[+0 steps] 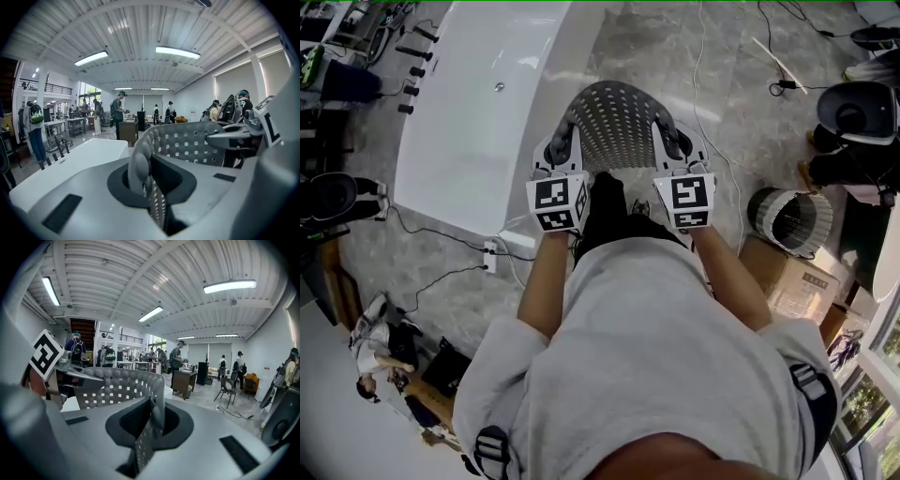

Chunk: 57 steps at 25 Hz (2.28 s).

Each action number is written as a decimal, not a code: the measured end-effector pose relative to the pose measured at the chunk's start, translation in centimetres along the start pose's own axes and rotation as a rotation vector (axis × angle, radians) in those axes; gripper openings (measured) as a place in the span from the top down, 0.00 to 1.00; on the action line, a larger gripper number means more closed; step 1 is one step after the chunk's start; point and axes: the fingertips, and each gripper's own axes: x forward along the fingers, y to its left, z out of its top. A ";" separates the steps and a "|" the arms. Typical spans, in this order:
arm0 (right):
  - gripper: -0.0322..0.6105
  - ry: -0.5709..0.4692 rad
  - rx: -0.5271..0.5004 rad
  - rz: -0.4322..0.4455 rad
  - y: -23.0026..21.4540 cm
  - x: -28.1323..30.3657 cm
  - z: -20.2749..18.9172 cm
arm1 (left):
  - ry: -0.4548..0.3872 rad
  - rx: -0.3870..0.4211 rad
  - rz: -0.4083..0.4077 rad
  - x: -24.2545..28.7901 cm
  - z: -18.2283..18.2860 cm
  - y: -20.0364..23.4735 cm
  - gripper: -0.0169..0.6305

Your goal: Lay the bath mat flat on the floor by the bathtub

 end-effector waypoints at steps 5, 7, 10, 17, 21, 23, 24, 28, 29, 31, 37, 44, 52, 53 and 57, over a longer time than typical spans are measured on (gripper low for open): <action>0.91 0.066 0.019 -0.038 -1.5 2.2 -2.4 | 0.042 0.013 -0.067 3.9 -1.2 -0.1 0.93; 0.91 0.093 0.023 -0.050 -1.9 3.5 -3.0 | 0.059 0.019 -0.090 5.8 -1.7 0.5 0.93; 0.91 0.140 0.039 -0.072 -2.6 5.3 -4.7 | 0.099 0.031 -0.141 9.1 -3.0 0.7 0.93; 0.91 0.226 0.069 -0.110 -5.1 10.3 -8.4 | 0.160 0.031 -0.226 15.0 -6.1 2.3 0.93; 0.91 0.266 0.026 -0.073 -4.8 12.4 -11.6 | 0.188 0.013 -0.246 17.5 -8.8 3.1 0.93; 0.91 0.286 -0.001 -0.052 -4.8 13.4 -13.8 | 0.198 0.027 -0.263 19.1 -10.4 3.3 0.93; 0.91 0.296 -0.012 -0.041 -4.7 14.0 -14.9 | 0.205 0.039 -0.271 20.0 -11.3 3.5 0.93; 0.91 0.334 -0.017 -0.020 -4.3 15.8 -19.4 | 0.237 0.102 -0.326 23.6 -14.6 4.1 0.93; 0.91 0.341 -0.018 -0.017 -4.2 16.3 -20.3 | 0.242 0.104 -0.339 24.5 -15.2 4.3 0.93; 0.91 0.356 -0.021 -0.006 -3.7 17.1 -22.2 | 0.248 0.096 -0.356 26.0 -16.6 4.9 0.93; 0.91 0.427 0.022 0.020 -0.6 18.4 -28.0 | 0.286 0.135 -0.409 27.4 -22.8 6.1 0.93; 0.91 0.496 0.084 0.044 2.1 18.9 -32.1 | 0.414 0.032 -0.383 25.8 -29.1 7.1 0.93; 0.91 0.540 0.157 0.047 2.4 19.6 -34.9 | 0.469 0.060 -0.411 27.6 -31.4 8.1 0.93; 0.91 0.549 0.158 0.036 1.8 20.1 -35.4 | 0.469 0.069 -0.427 28.6 -31.6 7.8 0.93; 0.91 0.577 0.140 0.002 -0.6 22.4 -37.5 | 0.457 0.132 -0.501 33.9 -32.5 6.2 0.93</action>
